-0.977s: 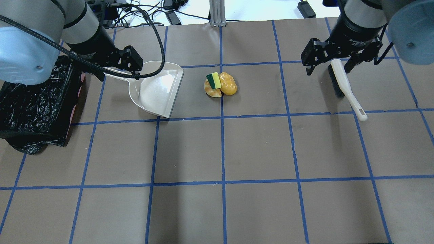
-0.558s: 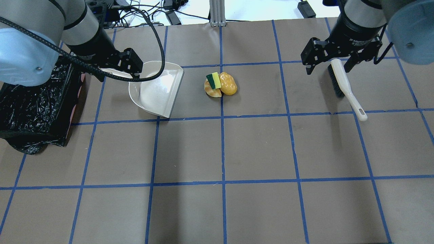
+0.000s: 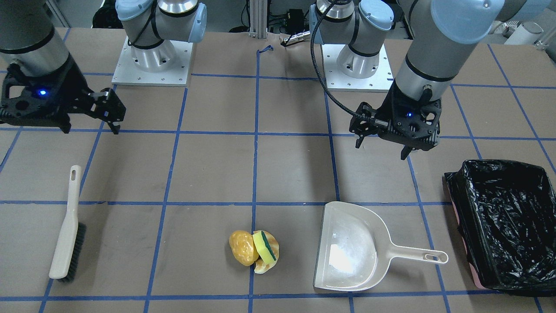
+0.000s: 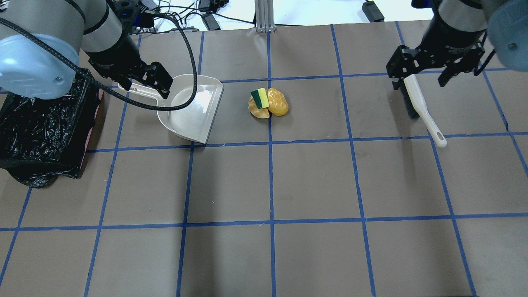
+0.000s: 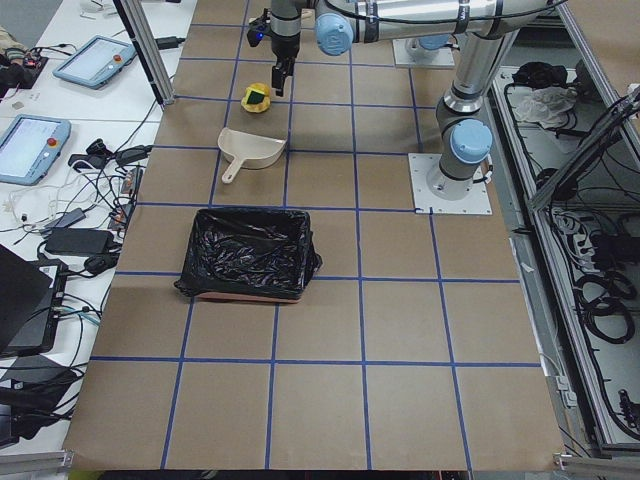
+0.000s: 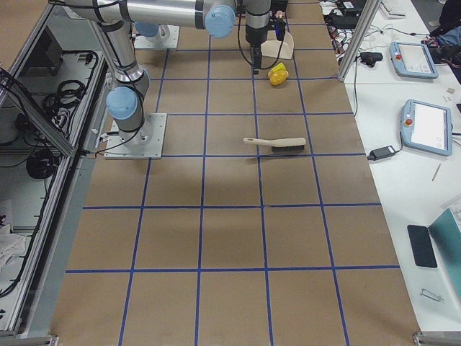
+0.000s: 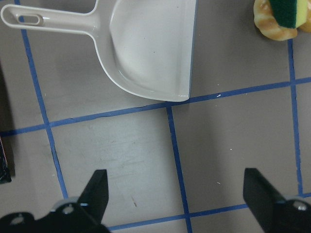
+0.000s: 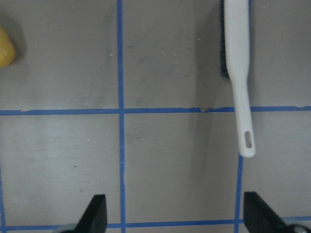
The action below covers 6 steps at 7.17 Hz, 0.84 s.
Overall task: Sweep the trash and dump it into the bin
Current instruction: 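Grip the white dustpan handle while the right gripper lowers to the brush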
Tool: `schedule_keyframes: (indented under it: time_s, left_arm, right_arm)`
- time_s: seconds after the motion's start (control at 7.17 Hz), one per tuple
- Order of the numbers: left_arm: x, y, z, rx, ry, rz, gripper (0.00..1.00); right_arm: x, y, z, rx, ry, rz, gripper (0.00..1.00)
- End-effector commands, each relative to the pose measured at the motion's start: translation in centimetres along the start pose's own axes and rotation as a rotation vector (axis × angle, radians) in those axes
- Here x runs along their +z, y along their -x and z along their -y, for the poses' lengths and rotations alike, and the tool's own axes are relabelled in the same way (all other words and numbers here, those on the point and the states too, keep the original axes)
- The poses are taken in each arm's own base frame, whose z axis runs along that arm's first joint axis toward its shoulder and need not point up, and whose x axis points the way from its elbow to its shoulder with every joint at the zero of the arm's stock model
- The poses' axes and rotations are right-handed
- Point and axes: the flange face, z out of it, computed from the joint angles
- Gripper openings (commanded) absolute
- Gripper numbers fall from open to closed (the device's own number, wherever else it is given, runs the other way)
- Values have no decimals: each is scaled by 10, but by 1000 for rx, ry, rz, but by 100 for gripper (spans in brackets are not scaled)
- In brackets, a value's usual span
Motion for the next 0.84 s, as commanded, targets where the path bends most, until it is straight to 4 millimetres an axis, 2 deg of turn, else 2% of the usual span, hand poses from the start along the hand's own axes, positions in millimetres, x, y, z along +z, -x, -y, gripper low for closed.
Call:
schedule_keyframes:
  time_s: [0.0, 0.14, 0.42, 0.56, 0.7]
  left_arm:
    - [34, 31, 22, 281, -16, 7, 100]
    - [50, 50, 29, 433, -19, 18, 100]
    - [68, 96, 40, 691, -13, 41, 100]
    - [80, 115, 49, 804, -17, 53, 100]
    - [104, 123, 60, 896, -18, 65, 100]
  right_arm:
    - [48, -57, 12, -24, 70, -25, 100]
    - [78, -77, 21, -29, 60, -30, 100]
    - [144, -104, 32, -30, 112, -9, 99]
    - [160, -116, 33, -28, 137, 7, 99]
    - [176, -117, 35, -33, 166, 18, 99]
